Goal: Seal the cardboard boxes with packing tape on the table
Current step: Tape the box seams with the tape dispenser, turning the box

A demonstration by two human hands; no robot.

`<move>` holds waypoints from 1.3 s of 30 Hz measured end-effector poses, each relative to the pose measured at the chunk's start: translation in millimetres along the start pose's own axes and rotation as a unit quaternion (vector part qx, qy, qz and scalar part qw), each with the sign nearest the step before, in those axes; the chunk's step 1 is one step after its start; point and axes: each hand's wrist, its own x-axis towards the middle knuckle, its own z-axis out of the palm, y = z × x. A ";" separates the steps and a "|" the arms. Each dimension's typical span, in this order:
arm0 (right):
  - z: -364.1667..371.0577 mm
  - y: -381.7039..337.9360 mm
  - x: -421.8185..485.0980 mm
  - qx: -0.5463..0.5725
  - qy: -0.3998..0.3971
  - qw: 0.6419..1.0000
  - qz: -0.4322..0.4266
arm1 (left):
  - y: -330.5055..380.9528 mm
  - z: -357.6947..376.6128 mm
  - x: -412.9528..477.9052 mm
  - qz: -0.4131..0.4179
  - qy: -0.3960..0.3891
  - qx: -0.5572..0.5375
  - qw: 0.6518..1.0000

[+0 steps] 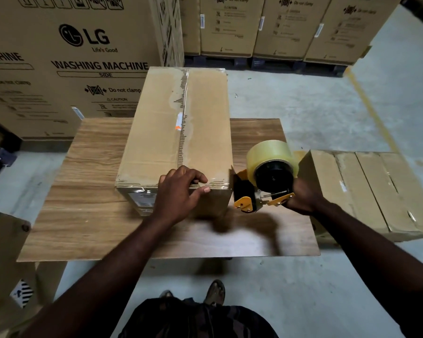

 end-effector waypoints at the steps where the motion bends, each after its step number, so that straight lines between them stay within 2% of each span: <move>1: 2.7 -4.4 0.8 -0.009 -0.002 1.000 0.014 | -0.1 0.7 0.0 -0.001 0.001 0.003 1.000; 8: 44.7 21.3 -12.7 -0.107 -0.138 0.974 0.144 | -1.2 1.3 1.2 -0.001 -0.006 0.020 1.000; 10: 55.2 20.8 -18.4 -0.098 -0.168 0.965 0.173 | -1.3 1.2 1.1 0.001 -0.006 0.022 1.000; 12: 67.1 17.8 -26.5 0.018 -0.129 0.962 0.241 | -1.4 0.6 1.3 0.001 -0.006 0.018 1.000; 13: 76.4 19.4 -29.3 0.098 -0.091 0.949 0.287 | -1.1 0.3 1.1 0.000 -0.007 0.017 1.000; 15: 93.9 18.6 -32.8 0.273 -0.025 0.886 0.374 | 0.2 0.1 1.3 -0.003 -0.009 0.019 1.000; 17: 110.3 12.2 -31.8 0.461 0.013 0.782 0.419 | 0.7 0.2 1.0 -0.006 -0.011 0.021 1.000; 19: 120.7 4.3 -23.9 0.596 0.006 0.677 0.432 | 1.1 -0.5 0.5 -0.004 -0.013 0.022 1.000; 21: 123.3 -9.0 -15.0 0.668 -0.023 0.615 0.419 | 1.3 -1.1 0.7 -0.004 -0.015 0.021 1.000; 22: 122.5 -15.2 -12.0 0.684 -0.022 0.601 0.412 | 1.3 -1.1 0.7 -0.005 -0.015 0.019 1.000; 23: 119.5 -20.6 -9.5 0.674 -0.014 0.610 0.417 | 1.7 -0.9 0.7 -0.006 -0.015 0.018 1.000; 24: 115.7 -25.4 -8.9 0.619 -0.015 0.657 0.431 | 1.7 -0.6 0.9 -0.006 -0.014 0.017 1.000; 26: 106.5 -36.4 -12.5 0.422 -0.093 0.790 0.435 | 1.5 -0.1 1.2 -0.006 -0.015 0.017 1.000; 27: 102.1 -40.3 -11.8 0.312 -0.128 0.847 0.410 | 1.1 0.1 0.9 -0.006 -0.014 0.018 1.000; 28: 98.1 -42.8 -9.0 0.228 -0.129 0.894 0.364 | 1.3 0.7 0.9 -0.007 -0.013 0.019 1.000; 29: 94.0 -50.0 -4.8 0.196 -0.094 0.925 0.311 | 1.1 1.0 0.5 -0.008 -0.013 0.019 1.000; 30: 92.6 -58.9 1.0 0.234 -0.035 0.934 0.269 | 0.8 1.2 0.5 -0.010 -0.012 0.019 1.000; 32: 90.1 -92.0 13.5 0.417 0.092 0.881 0.205 | 0.4 1.9 0.6 -0.010 -0.011 0.019 1.000; 33: 93.6 -108.2 20.8 0.479 0.125 0.851 0.176 | 0.1 1.8 0.7 -0.010 -0.010 0.017 1.000; 35: 108.8 -137.5 28.6 0.517 0.149 0.832 0.139 | -0.6 1.4 0.8 -0.008 -0.009 0.015 1.000; 37: 129.6 -150.9 29.9 0.539 0.165 0.814 0.139 | -1.1 0.7 0.7 -0.007 -0.010 0.012 1.000; 39: 140.8 -154.7 28.9 0.534 0.183 0.815 0.129 | -0.6 0.3 0.6 -0.007 -0.012 0.009 1.000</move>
